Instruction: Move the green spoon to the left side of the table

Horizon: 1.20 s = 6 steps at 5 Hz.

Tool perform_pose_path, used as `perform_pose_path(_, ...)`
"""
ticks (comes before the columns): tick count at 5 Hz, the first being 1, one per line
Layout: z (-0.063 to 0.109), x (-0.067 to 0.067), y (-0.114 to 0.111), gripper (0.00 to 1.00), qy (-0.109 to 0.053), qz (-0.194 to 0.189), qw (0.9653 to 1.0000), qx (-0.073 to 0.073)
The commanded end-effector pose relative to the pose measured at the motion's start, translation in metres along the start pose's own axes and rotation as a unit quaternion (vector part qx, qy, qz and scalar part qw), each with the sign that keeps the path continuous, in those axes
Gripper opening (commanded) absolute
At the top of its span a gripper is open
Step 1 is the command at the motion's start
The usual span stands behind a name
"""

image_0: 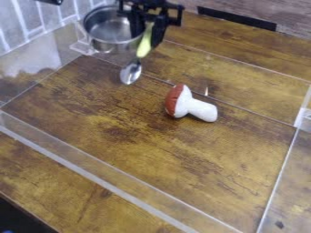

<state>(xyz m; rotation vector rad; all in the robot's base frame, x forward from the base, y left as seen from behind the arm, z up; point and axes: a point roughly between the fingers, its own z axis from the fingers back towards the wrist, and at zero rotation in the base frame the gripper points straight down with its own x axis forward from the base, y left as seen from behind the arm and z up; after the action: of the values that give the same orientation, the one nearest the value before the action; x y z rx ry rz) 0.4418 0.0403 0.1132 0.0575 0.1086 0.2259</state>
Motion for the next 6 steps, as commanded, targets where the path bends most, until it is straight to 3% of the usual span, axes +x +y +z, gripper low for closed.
perform_pose_path(1,0.037,0.006,0.007,0.00,-0.038,0.003,0.9993,0.001)
perform_pose_path(3,0.028,-0.006,0.013,0.00,-0.035,-0.005,0.9993,0.013)
perform_pose_path(5,0.016,-0.011,0.013,0.00,-0.022,0.079,0.9966,0.014)
perform_pose_path(6,0.025,-0.015,0.023,0.00,-0.021,0.091,0.9954,0.018)
